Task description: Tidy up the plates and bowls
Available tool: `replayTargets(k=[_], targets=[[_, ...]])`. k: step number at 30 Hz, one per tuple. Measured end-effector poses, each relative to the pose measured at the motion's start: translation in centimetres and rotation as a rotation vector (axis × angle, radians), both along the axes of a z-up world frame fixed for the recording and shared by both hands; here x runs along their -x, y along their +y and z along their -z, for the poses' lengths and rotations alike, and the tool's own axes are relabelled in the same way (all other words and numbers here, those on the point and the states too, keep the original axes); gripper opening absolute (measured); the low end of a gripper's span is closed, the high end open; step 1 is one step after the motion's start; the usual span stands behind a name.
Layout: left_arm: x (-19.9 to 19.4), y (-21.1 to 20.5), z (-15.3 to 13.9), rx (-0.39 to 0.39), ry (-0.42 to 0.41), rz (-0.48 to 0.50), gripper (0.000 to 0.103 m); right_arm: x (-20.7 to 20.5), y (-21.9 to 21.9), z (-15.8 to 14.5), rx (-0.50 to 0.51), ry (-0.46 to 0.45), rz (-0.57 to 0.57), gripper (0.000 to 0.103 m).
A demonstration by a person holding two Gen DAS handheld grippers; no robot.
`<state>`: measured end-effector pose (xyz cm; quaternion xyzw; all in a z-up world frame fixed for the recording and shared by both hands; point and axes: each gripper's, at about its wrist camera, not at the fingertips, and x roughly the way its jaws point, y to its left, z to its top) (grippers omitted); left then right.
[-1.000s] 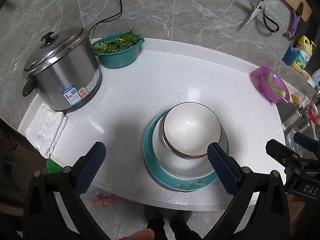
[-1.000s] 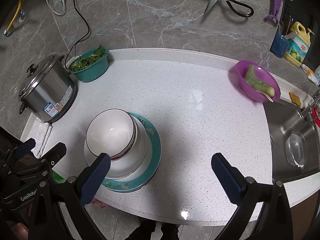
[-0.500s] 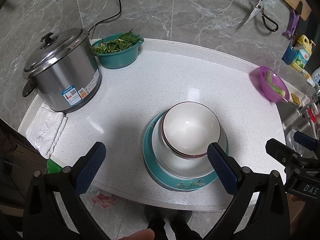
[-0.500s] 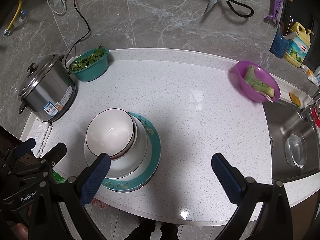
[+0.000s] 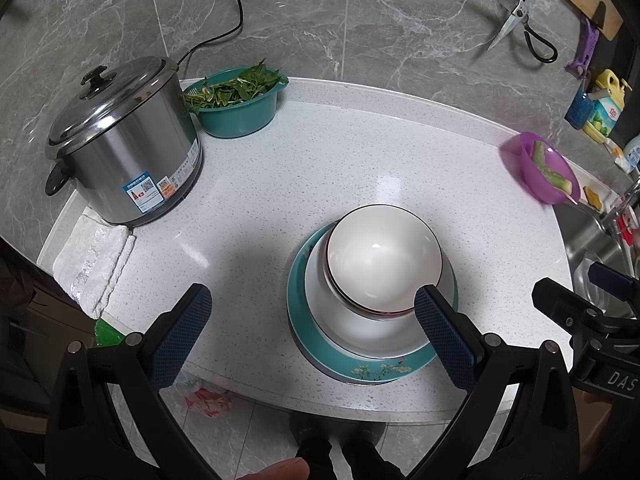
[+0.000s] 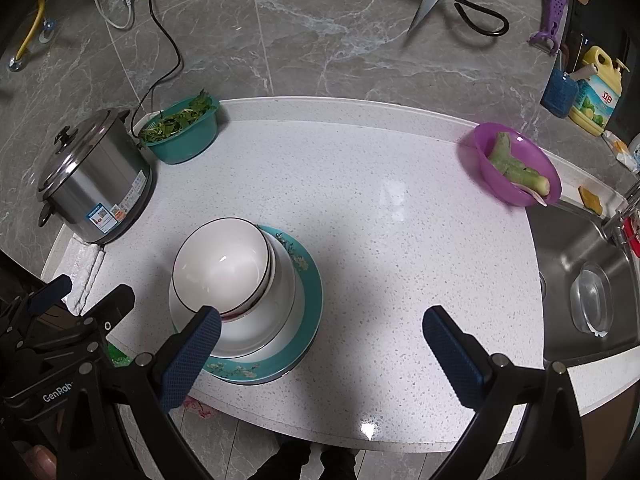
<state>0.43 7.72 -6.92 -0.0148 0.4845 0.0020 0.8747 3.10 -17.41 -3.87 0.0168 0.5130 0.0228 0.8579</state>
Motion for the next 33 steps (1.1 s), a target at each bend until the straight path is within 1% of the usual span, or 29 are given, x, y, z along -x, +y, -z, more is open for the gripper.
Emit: replayTargets(k=[33], targets=[[-0.58, -0.07, 0.05, 0.0, 0.002, 0.0, 0.103, -0.37, 0.01, -0.02, 0.001, 0.002, -0.004, 0.103]])
